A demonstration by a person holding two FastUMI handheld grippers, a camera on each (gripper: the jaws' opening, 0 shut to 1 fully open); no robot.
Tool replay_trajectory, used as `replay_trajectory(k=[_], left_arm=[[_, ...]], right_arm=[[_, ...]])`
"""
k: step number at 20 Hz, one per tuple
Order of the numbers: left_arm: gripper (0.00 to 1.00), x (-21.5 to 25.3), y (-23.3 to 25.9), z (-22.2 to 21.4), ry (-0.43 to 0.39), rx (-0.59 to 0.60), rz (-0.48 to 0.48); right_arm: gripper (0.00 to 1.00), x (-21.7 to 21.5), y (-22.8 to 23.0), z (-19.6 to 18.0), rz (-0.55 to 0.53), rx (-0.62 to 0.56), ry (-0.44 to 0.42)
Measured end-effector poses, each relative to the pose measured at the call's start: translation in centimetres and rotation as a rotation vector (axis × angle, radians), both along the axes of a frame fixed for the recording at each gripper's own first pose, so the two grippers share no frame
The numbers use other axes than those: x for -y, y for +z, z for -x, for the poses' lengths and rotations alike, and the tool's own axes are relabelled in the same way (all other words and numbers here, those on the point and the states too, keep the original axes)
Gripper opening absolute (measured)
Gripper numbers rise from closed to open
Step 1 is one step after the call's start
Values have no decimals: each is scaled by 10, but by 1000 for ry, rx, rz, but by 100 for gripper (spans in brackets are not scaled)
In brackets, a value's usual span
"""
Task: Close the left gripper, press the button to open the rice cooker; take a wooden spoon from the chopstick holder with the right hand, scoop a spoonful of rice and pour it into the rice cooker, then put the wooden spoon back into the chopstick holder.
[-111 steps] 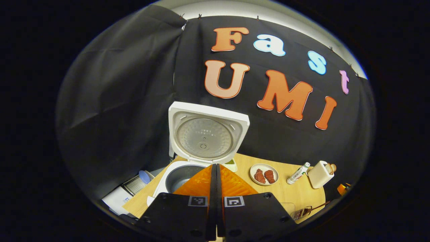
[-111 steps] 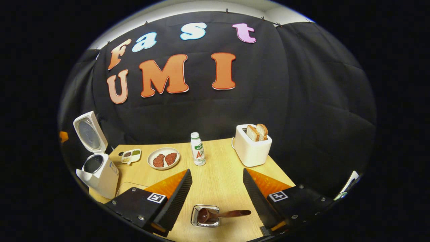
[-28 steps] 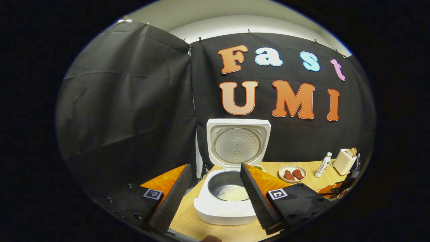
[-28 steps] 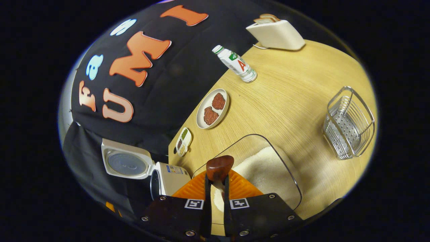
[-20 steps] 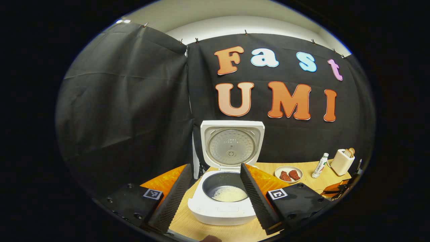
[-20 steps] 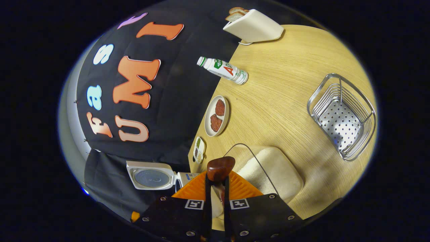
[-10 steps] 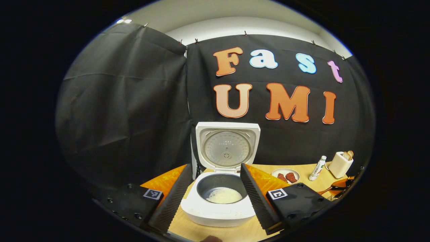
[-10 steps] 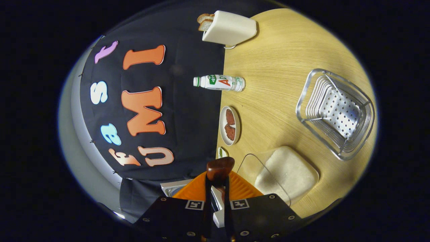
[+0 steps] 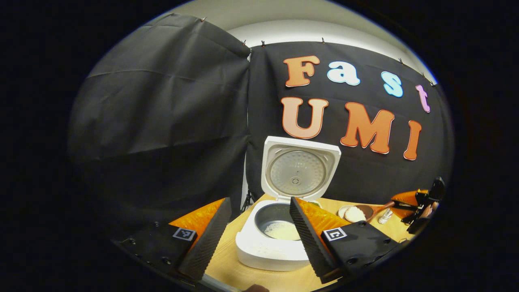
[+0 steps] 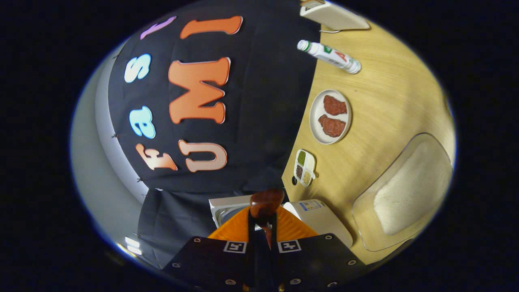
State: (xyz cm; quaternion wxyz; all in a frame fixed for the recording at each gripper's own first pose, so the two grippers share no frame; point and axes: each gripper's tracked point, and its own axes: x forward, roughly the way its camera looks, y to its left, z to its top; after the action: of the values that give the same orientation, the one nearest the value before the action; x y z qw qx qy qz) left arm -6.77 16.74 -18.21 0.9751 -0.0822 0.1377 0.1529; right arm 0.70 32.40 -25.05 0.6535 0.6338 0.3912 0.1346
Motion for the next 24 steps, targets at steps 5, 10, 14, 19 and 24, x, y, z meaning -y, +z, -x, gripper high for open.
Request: replay_trajectory(k=[5,10,14,19,24], left_arm=[[99,-24,-5,9,25,-16,-20],[98,-41,-15,13,43,-34,-20],[98,-46,-22,15,43,-44,-13],[98,-45,-22,11,17,-49,-25],[98,-45,-22,12,-1,-53,-33]], right_arm=[[14,-76,11,-24,81,51,69],[14,-118,13,-34,263,139,102],[14,-146,7,-26,418,232,171],[14,-175,23,-16,567,416,271],[14,-195,56,-14,706,650,326]])
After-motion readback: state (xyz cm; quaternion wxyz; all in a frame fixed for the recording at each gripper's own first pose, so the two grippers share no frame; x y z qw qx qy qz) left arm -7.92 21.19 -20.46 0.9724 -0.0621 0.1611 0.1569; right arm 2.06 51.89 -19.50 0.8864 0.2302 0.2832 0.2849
